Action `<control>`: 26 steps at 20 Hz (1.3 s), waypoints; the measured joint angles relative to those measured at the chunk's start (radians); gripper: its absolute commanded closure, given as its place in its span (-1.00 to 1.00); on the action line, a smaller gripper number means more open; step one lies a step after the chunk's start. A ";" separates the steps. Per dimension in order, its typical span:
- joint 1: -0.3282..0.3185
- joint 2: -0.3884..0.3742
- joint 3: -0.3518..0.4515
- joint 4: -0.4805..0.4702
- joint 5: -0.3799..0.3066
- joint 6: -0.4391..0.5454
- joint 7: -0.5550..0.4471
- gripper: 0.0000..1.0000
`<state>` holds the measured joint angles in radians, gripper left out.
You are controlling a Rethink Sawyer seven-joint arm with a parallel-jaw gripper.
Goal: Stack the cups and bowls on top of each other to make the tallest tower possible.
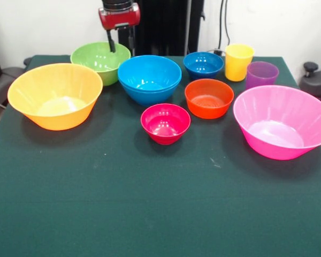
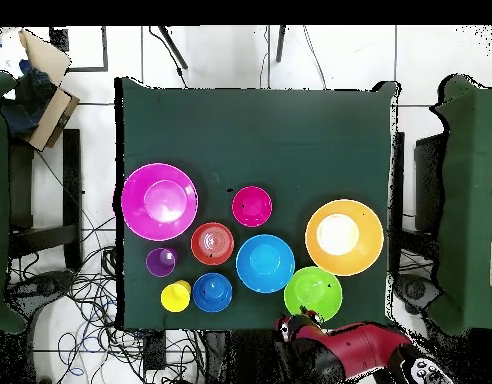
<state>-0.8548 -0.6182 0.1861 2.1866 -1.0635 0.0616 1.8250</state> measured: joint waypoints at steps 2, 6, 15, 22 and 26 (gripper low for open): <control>-0.001 0.000 0.000 0.000 0.000 0.000 0.000 -1.00; -0.004 0.000 0.000 0.000 0.000 0.000 0.000 -1.00; 0.000 0.024 -0.008 -0.008 0.000 0.000 0.000 -1.00; 0.022 0.108 -0.035 -0.048 0.000 0.000 0.000 -1.00; 0.026 0.137 -0.046 -0.060 0.000 0.000 0.000 -1.00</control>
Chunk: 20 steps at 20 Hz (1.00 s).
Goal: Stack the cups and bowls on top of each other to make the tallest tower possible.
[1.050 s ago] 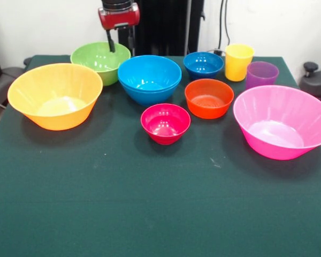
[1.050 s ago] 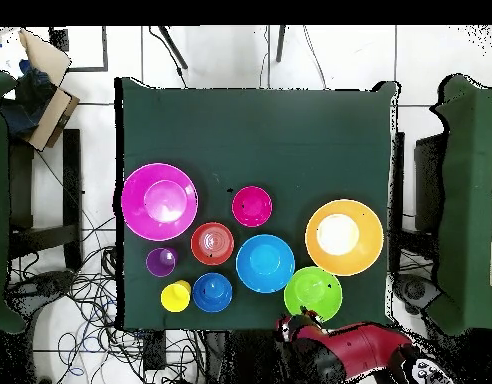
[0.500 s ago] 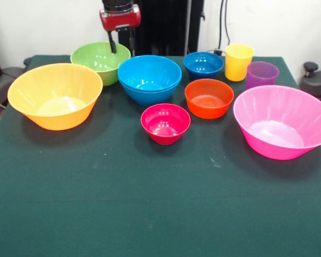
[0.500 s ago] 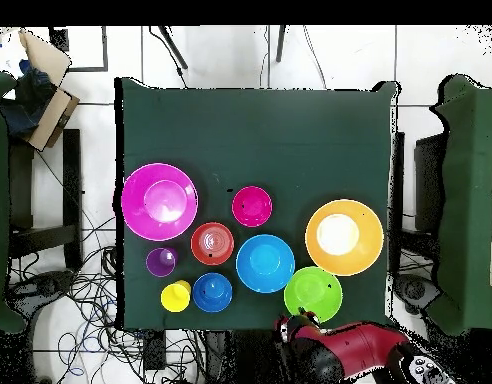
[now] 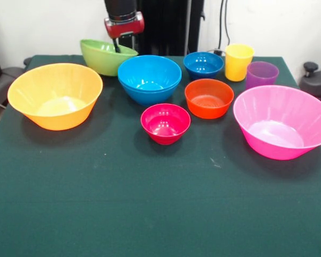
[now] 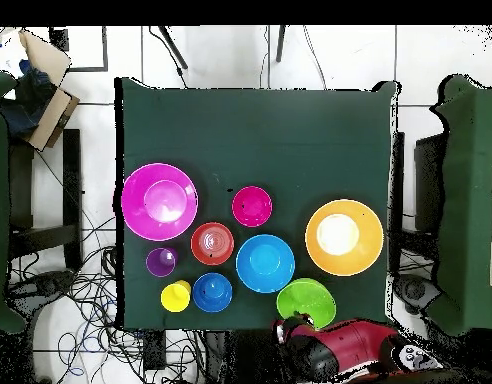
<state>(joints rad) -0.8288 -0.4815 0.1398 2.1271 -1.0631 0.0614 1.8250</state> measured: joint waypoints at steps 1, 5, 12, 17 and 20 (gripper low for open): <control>0.000 0.004 0.000 -0.001 0.000 0.000 0.000 -1.00; -0.001 0.018 0.000 -0.003 0.000 -0.001 0.000 1.00; 0.005 0.013 -0.008 -0.003 0.000 0.000 0.000 1.00; 0.006 0.008 -0.008 0.000 0.000 0.000 0.000 1.00; 0.000 -0.006 -0.007 0.009 0.000 0.000 0.000 1.00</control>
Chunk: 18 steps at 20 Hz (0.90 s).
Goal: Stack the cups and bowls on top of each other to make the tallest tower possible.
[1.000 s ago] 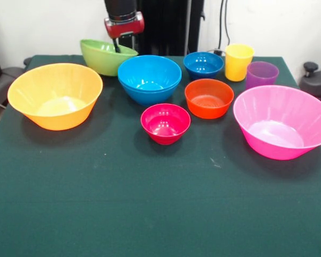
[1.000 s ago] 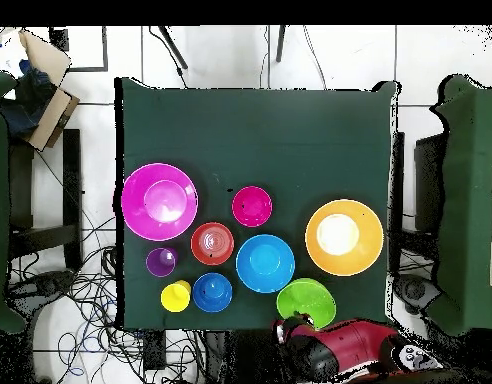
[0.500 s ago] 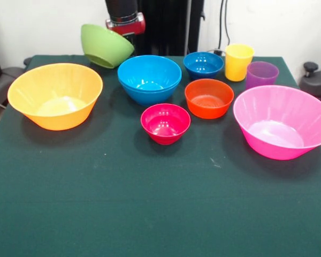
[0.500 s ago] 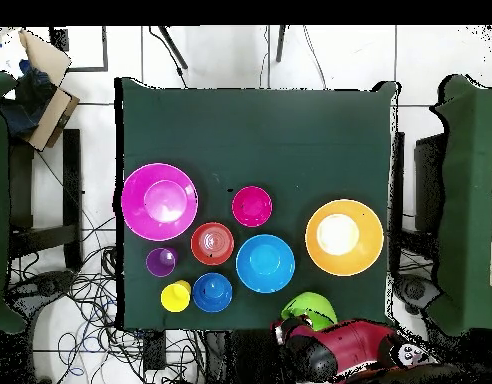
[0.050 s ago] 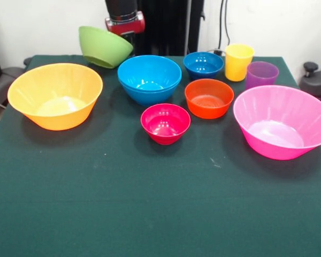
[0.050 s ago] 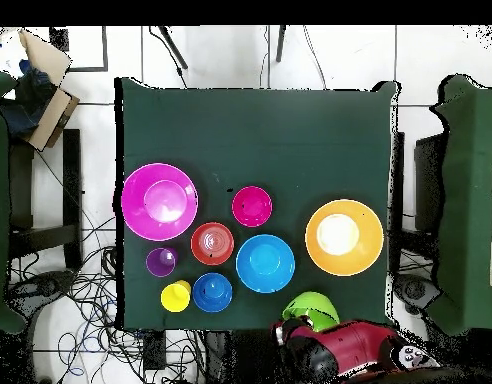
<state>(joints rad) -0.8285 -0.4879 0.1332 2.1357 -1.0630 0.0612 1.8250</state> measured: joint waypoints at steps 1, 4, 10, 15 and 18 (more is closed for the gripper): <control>-0.003 -0.006 0.001 0.003 0.000 0.000 0.000 1.00; -0.013 -0.024 0.007 0.014 0.001 0.000 0.000 1.00; -0.078 -0.125 0.057 0.064 0.043 0.022 0.000 1.00; -0.109 -0.197 0.094 0.083 0.083 0.068 0.000 1.00; -0.114 -0.243 0.123 0.090 0.108 0.102 0.000 1.00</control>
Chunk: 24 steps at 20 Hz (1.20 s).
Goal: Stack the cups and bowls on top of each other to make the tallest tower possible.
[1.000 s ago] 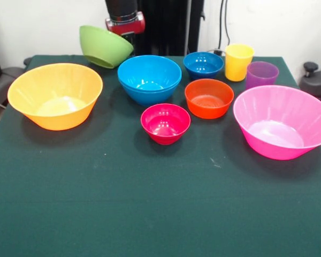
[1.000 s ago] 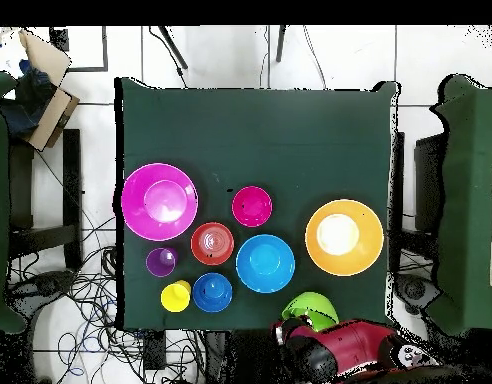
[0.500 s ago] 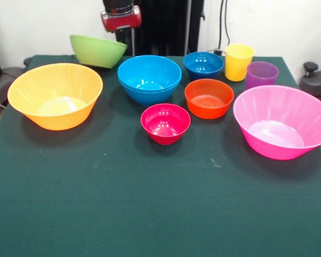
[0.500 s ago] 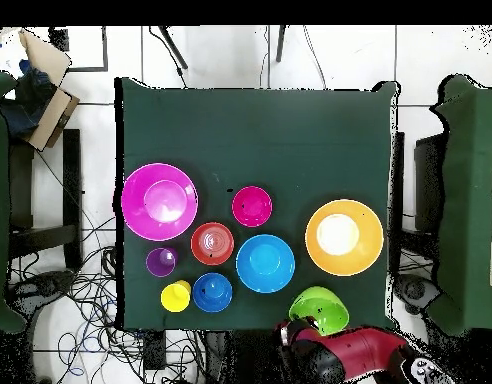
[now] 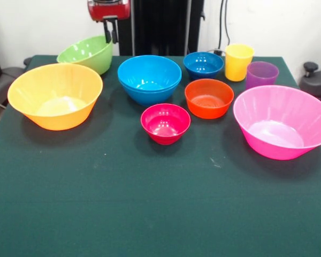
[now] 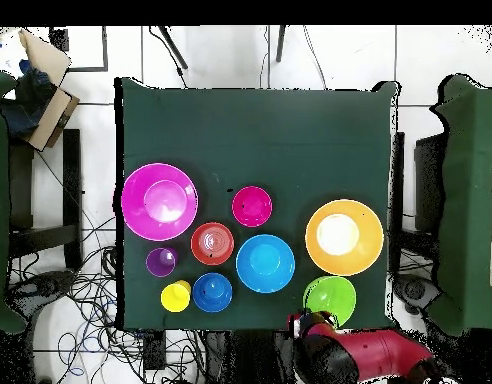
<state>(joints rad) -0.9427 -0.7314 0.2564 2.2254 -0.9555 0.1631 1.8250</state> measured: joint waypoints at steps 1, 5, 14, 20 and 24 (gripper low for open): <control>0.000 -0.006 0.005 0.001 0.003 0.003 0.000 1.00; -0.001 -0.032 0.029 0.005 0.020 0.026 0.000 1.00; -0.006 -0.063 0.077 0.013 0.034 0.068 0.000 1.00; -0.024 -0.089 0.113 0.025 0.069 0.086 0.000 1.00; -0.044 -0.128 0.150 0.041 0.113 0.120 0.000 1.00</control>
<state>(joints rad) -0.9864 -0.8595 0.4069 2.2668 -0.8427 0.2828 1.8250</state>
